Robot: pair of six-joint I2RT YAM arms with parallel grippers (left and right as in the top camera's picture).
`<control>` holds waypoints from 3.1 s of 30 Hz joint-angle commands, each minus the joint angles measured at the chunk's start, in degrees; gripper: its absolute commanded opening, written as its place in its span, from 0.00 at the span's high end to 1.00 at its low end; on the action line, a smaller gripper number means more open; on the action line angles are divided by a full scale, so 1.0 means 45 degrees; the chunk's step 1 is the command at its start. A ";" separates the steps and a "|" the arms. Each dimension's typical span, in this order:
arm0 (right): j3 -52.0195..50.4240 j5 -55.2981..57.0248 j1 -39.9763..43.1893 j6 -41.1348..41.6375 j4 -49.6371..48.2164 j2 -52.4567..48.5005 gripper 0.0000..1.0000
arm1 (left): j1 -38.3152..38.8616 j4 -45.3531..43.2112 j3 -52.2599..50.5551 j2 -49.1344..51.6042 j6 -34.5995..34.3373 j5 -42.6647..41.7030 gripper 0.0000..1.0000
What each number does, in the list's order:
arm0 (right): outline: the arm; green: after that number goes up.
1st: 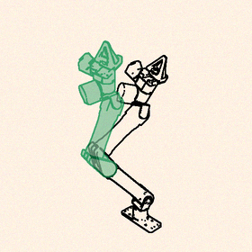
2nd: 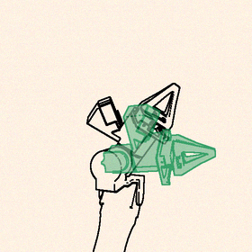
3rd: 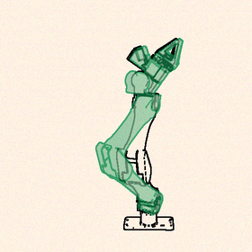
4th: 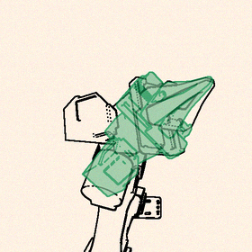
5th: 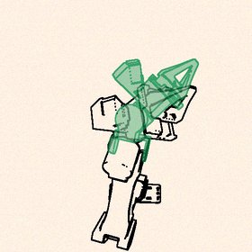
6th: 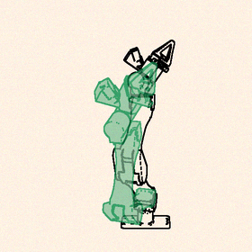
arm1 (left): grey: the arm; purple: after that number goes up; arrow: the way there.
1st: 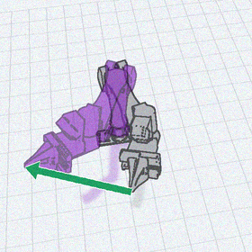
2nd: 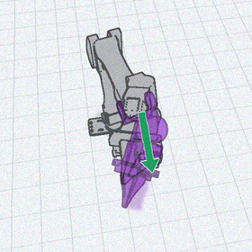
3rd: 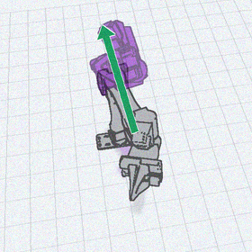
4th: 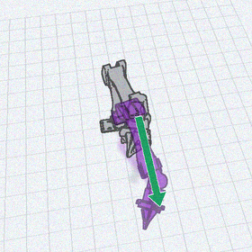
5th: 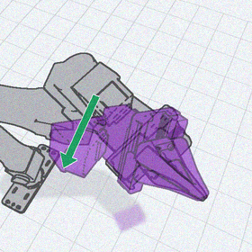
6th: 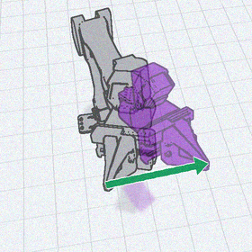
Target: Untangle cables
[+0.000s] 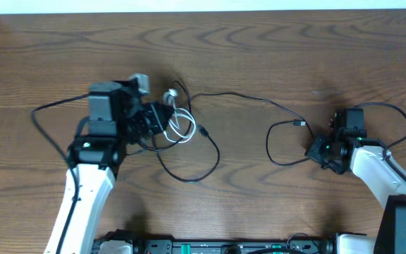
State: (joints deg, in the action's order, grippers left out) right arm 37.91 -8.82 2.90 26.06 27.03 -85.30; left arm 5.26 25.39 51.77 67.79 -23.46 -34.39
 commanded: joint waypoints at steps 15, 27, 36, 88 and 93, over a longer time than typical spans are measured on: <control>0.4692 -0.7839 -0.1710 -0.3716 0.1855 -0.0102 0.21 | 0.2914 -0.3317 0.0024 0.1127 0.1064 -0.6926 0.92; 0.4692 -0.6902 -0.4303 0.1564 -0.1418 -0.0136 0.15 | 0.3152 -0.4061 0.0024 0.1088 0.0529 -0.7932 0.92; 0.4692 -0.5829 -0.5518 0.3827 -0.2098 -0.0471 0.56 | 0.3541 -0.4308 0.0024 0.1054 0.0534 -0.7883 0.92; 1.2458 0.6120 0.5989 -0.2516 0.8194 -0.0121 0.99 | 0.3546 0.1146 -0.0039 0.1234 0.2531 0.3517 0.92; 1.2454 0.2395 0.5999 -0.3507 0.7703 -0.0189 0.81 | 0.3614 -0.1574 -0.0034 0.1234 0.1875 0.0180 0.91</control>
State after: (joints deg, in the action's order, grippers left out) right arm 93.25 14.59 30.30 13.23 62.48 -86.17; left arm 21.21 23.33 51.77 72.99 -13.19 -23.42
